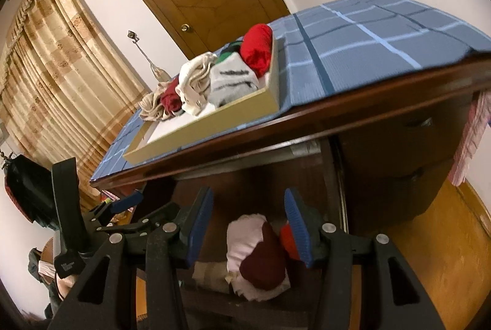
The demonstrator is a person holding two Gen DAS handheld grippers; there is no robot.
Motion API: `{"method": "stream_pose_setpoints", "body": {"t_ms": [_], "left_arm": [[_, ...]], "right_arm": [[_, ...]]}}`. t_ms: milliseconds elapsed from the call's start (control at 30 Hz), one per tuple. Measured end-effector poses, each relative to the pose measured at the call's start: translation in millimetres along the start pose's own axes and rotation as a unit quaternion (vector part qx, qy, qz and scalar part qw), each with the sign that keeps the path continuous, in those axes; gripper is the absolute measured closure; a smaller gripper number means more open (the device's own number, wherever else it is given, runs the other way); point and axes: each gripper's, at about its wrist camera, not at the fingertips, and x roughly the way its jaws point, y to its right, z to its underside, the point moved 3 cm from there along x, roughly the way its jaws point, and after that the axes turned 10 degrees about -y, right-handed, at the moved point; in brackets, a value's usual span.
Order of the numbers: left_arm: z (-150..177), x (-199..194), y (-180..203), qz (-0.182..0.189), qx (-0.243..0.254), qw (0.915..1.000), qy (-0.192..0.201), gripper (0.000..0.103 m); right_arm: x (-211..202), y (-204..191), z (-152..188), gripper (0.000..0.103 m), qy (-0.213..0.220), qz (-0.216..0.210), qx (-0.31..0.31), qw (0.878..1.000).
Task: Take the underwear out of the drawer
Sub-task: 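Withdraw both open tools from the tray down into the drawer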
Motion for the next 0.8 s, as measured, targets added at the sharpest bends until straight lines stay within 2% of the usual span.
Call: {"method": "stream_pose_setpoints", "body": {"t_ms": [500, 800], "left_arm": [[39.4, 22.8, -7.9, -0.023, 0.034, 0.9973, -0.062, 0.004], [43.9, 27.8, -45.1, -0.005, -0.022, 0.9958, -0.088, 0.004]], "right_arm": [[12.1, 4.9, 32.7, 0.051, -0.047, 0.003, -0.002, 0.999], [25.5, -10.4, 40.9, 0.051, -0.083, -0.001, -0.03, 0.996]]}}
